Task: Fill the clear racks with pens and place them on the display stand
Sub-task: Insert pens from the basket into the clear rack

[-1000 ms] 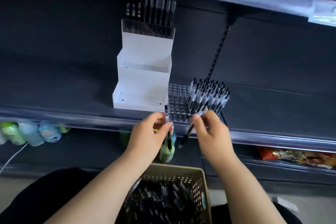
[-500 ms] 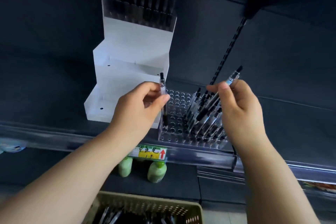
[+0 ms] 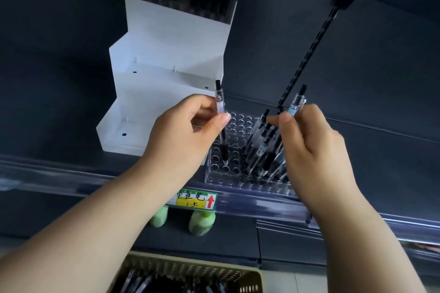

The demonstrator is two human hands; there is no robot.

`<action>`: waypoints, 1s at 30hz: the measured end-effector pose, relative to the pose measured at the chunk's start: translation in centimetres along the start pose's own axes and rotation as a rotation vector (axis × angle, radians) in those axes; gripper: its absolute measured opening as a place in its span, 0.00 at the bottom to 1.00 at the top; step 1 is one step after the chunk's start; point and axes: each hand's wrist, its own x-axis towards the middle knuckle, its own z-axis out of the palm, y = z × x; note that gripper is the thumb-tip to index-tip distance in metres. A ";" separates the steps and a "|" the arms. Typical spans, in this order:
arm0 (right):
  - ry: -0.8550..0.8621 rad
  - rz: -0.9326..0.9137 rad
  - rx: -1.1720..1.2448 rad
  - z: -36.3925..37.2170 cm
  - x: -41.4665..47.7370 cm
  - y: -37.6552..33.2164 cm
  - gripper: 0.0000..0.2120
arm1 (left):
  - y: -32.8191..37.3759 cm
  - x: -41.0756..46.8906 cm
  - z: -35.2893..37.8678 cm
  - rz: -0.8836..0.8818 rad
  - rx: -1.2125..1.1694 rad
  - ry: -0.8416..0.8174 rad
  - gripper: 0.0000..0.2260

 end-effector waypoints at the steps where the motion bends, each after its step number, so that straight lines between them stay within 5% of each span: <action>1: -0.005 -0.008 -0.011 0.0 0.0 -0.2 0.15 | 0.0 0.0 0.0 -0.001 -0.003 0.000 0.02; 9: 0.077 -0.097 -0.163 0.2 -0.2 -0.8 0.15 | -0.1 0.0 0.4 0.001 -0.013 -0.018 0.03; 19: 0.218 0.058 0.309 -1.2 2.0 -1.2 0.05 | 0.3 1.0 1.1 0.016 -0.021 -0.013 0.06; 23: 0.191 0.016 0.319 -0.8 2.6 -1.3 0.22 | 0.2 1.2 1.1 0.006 -0.014 -0.016 0.07; 30: 0.146 -0.044 0.188 0.8 3.2 -1.1 0.09 | -0.1 1.3 0.5 -0.030 -0.043 0.037 0.11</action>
